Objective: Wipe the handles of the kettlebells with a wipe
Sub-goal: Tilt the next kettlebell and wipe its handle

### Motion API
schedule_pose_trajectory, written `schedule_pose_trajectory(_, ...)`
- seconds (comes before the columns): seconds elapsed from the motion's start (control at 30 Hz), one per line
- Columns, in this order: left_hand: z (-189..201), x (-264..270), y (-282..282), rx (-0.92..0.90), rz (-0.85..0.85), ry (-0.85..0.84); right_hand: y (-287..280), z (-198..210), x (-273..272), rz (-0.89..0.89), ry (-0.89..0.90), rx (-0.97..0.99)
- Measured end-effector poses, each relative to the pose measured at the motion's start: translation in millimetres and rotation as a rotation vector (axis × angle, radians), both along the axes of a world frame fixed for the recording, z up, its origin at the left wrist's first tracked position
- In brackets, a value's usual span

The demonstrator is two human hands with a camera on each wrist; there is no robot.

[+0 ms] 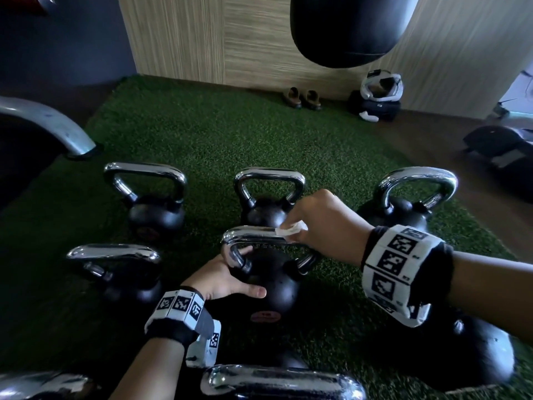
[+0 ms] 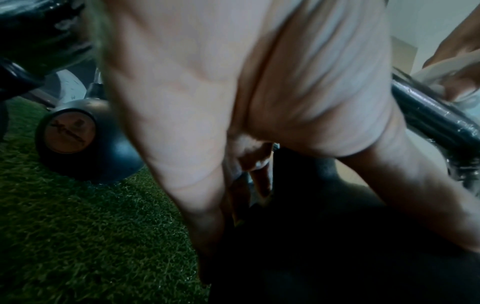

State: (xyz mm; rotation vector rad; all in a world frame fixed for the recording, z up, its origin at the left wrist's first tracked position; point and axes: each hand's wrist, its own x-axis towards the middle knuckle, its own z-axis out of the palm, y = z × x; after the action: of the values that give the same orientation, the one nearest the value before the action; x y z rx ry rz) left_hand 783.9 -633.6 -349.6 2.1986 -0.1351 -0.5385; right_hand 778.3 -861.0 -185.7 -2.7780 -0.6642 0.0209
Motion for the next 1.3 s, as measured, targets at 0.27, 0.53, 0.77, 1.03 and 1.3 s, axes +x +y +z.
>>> schedule_pose_trajectory(0.27,-3,0,0,-0.015,0.016,-0.007,-37,-1,-4,-0.166,0.036,-0.029)
schedule_pose_trajectory(0.53,8,-2,-6,-0.024,0.021,-0.017,-50,-3,-4,-0.291,0.141,0.126)
schedule_pose_trajectory(0.77,16,-8,-7,-0.030,0.032,0.004,-66,-26,5,-0.436,0.343,0.394)
schedule_pose_trajectory(1.03,4,-7,-4,-0.083,0.057,0.022,-64,-60,5,-0.580,0.617,0.699)
schedule_pose_trajectory(1.3,-7,-7,2,-0.048,0.029,0.017,-61,-105,0,-0.620,0.824,0.946)
